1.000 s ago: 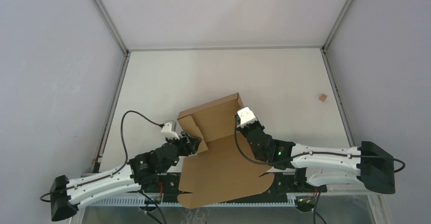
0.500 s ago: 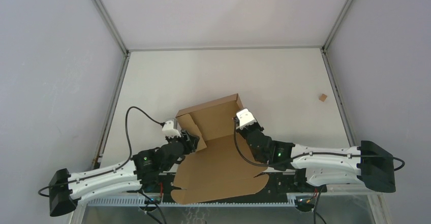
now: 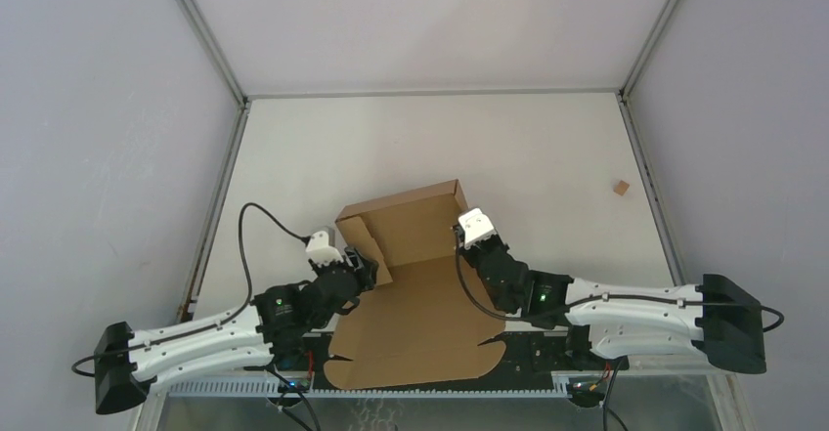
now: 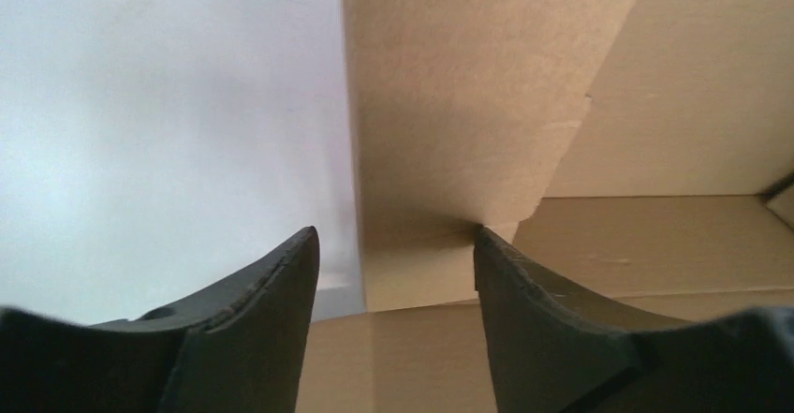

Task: Fold the paper box

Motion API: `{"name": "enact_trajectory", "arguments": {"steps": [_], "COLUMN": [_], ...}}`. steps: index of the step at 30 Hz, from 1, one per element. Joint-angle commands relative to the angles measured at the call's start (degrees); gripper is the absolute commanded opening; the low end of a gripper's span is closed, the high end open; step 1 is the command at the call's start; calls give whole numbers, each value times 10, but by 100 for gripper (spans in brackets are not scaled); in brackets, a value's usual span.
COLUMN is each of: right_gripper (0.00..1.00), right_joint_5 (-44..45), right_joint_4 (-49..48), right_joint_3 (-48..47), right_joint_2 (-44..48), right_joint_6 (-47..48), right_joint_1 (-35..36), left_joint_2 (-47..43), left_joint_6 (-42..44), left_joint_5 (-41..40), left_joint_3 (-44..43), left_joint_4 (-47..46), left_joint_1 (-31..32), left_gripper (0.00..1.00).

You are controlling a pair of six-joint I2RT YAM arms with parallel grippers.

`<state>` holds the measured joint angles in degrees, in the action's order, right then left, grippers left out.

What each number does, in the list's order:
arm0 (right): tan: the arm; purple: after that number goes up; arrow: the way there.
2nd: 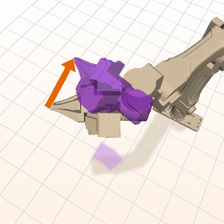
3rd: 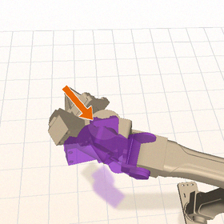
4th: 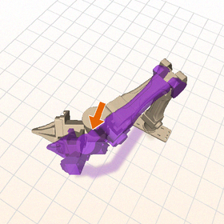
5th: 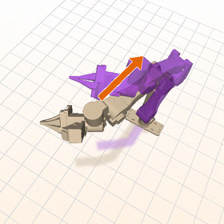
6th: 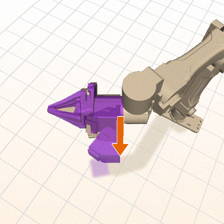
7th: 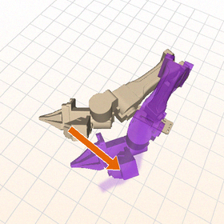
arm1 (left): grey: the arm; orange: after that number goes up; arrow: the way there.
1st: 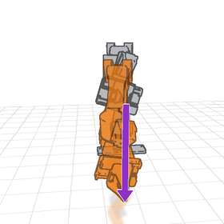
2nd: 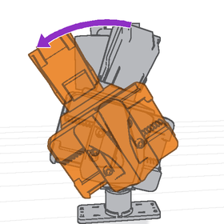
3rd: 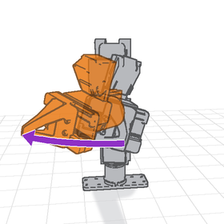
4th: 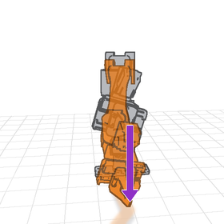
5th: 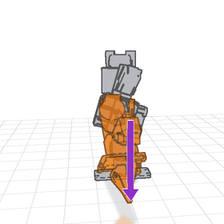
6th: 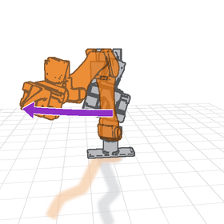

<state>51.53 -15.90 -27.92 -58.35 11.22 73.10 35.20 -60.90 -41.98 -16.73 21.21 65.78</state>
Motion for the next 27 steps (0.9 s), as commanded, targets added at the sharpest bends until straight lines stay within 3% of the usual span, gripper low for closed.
{"name": "enact_trajectory", "arguments": {"steps": [1,10,18,20,23,27], "right_gripper": [2,1,0,5,27,45], "right_joint_5": [-58,-223,-304,-322,-327,-359], "right_joint_4": [33,176,315,329,333,345], "right_joint_3": [-6,-33,-106,-114,-119,-149], "right_joint_2": [35,34,-66,-91,-102,-73], "right_joint_6": [-55,-212,-337,-360,-367,-334], "right_joint_1": [-20,-198,-284,-294,-292,-313], "left_joint_2": [-4,51,35,30,24,22], "left_joint_6": [33,135,169,176,186,192], "left_joint_5": [-64,-2,17,26,38,50], "left_joint_3": [-32,-187,-214,-212,-210,-209], "left_joint_4": [81,107,111,109,105,104], "left_joint_1": [-6,-64,-109,-121,-131,-140], "left_gripper": [73,76,77,77,77,77]}}
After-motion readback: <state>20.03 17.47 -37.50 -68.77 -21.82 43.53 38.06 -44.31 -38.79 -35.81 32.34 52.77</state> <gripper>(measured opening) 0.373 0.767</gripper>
